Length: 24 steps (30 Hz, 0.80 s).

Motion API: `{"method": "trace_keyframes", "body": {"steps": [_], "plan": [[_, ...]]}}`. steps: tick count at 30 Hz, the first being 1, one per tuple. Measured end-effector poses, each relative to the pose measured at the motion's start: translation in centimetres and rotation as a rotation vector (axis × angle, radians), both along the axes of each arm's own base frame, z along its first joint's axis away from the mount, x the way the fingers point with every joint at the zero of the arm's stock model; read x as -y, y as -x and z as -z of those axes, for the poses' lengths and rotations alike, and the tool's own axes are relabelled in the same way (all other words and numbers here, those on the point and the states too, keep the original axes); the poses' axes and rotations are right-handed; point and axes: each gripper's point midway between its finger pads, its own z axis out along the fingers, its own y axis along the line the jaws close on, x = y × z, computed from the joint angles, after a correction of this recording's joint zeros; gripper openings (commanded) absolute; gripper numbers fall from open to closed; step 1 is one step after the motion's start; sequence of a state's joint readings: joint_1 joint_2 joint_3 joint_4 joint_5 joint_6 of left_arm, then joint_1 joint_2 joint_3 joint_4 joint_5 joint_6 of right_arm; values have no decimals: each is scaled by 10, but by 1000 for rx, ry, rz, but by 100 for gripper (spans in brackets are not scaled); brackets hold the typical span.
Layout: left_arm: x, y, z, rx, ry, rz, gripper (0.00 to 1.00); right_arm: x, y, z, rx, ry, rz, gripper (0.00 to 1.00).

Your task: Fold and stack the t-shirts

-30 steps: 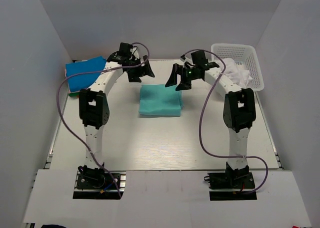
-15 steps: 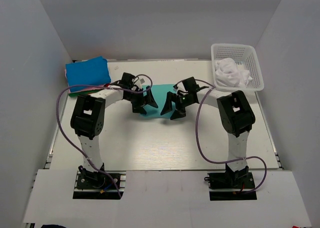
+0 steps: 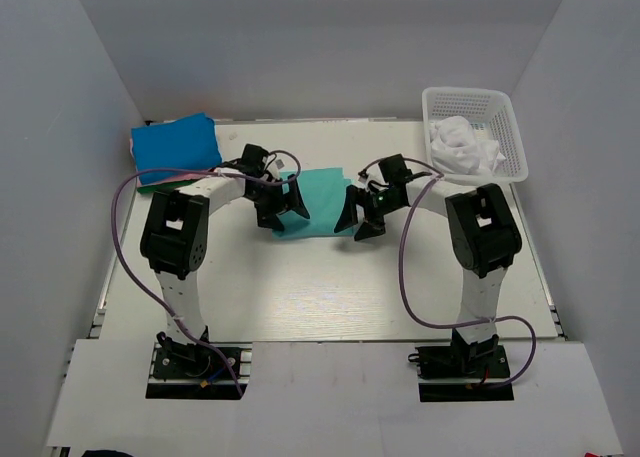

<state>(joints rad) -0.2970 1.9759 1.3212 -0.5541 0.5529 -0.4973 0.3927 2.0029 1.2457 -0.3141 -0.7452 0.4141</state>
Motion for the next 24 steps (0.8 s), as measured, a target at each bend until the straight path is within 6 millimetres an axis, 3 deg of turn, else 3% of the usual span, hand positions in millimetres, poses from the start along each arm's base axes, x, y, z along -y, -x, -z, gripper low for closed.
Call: {"method": "trace_keyframes", "body": {"steps": [4,7,12,16,18,20,24], "plan": [[-7,-14,-13,48,-63,-16,100,18,4,-5,39,102,-16,90],[-10,-26,-34,104,-84,-34,100,21,0,-26,97,111,-31,90],[-23,-43,-59,184,-139,-97,100,-4,-31,-95,274,-4,-58,90],[-39,-47,-55,174,-197,-162,100,-34,-42,-122,348,-111,-106,90],[-46,-52,-54,174,-202,-196,100,-56,-49,-122,352,-159,-139,90],[-52,-57,-52,175,-203,-226,100,-75,-55,-110,335,-190,-165,90],[-63,-61,-43,154,-220,-266,100,-95,-47,-56,216,-173,-192,90]]}}
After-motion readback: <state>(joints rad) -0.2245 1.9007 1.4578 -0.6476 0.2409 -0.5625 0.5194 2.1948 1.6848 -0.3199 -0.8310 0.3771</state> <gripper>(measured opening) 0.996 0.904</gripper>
